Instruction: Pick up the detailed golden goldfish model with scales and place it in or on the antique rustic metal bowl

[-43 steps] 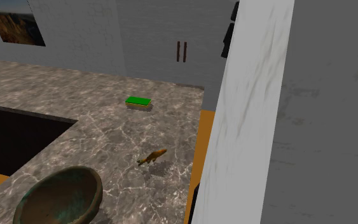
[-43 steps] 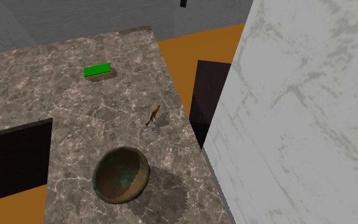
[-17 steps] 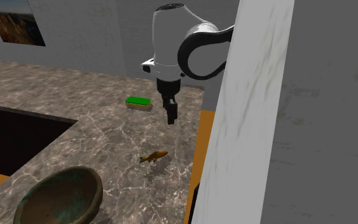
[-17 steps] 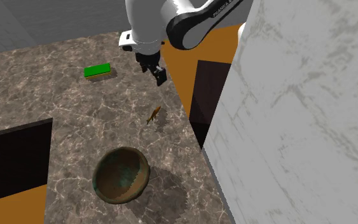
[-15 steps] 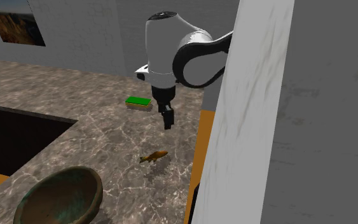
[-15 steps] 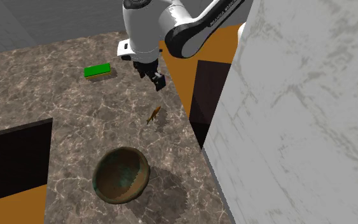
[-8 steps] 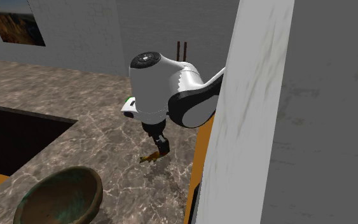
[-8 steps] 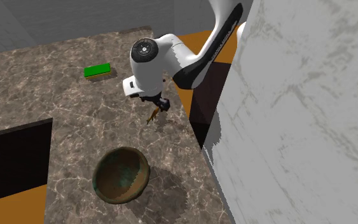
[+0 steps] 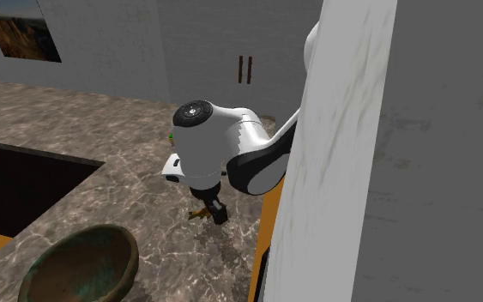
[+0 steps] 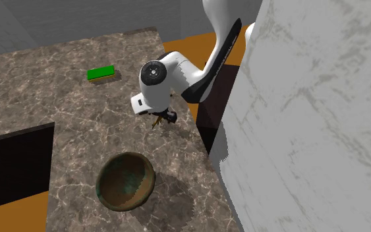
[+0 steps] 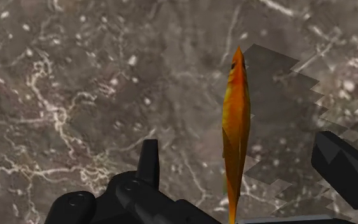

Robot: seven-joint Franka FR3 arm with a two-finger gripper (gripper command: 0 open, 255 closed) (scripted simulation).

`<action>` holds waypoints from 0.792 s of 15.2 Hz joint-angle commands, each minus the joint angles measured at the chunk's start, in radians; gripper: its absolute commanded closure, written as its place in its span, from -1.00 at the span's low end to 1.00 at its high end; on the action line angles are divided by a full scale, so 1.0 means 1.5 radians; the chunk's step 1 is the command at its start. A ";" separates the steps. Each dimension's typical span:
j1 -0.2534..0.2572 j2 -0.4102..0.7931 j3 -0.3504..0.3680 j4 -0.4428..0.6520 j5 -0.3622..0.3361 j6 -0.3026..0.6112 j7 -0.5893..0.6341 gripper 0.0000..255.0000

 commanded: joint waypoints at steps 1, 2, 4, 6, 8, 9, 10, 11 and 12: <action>-0.001 0.014 -0.004 -0.007 -0.014 0.019 0.010 -1.00; -0.001 0.014 -0.004 -0.007 -0.014 0.019 0.010 -1.00; -0.001 0.014 -0.004 -0.007 -0.014 0.019 0.010 -1.00; -0.001 0.014 -0.004 -0.007 -0.014 0.019 0.010 -1.00; -0.001 0.014 -0.004 -0.007 -0.014 0.019 0.010 -1.00; -0.001 0.014 -0.004 -0.007 -0.014 0.019 0.010 -1.00; -0.001 0.014 -0.004 -0.007 -0.014 0.019 0.010 1.00; -0.001 0.014 -0.004 -0.007 -0.014 0.019 0.010 1.00; -0.001 0.014 -0.004 -0.007 -0.014 0.019 0.010 1.00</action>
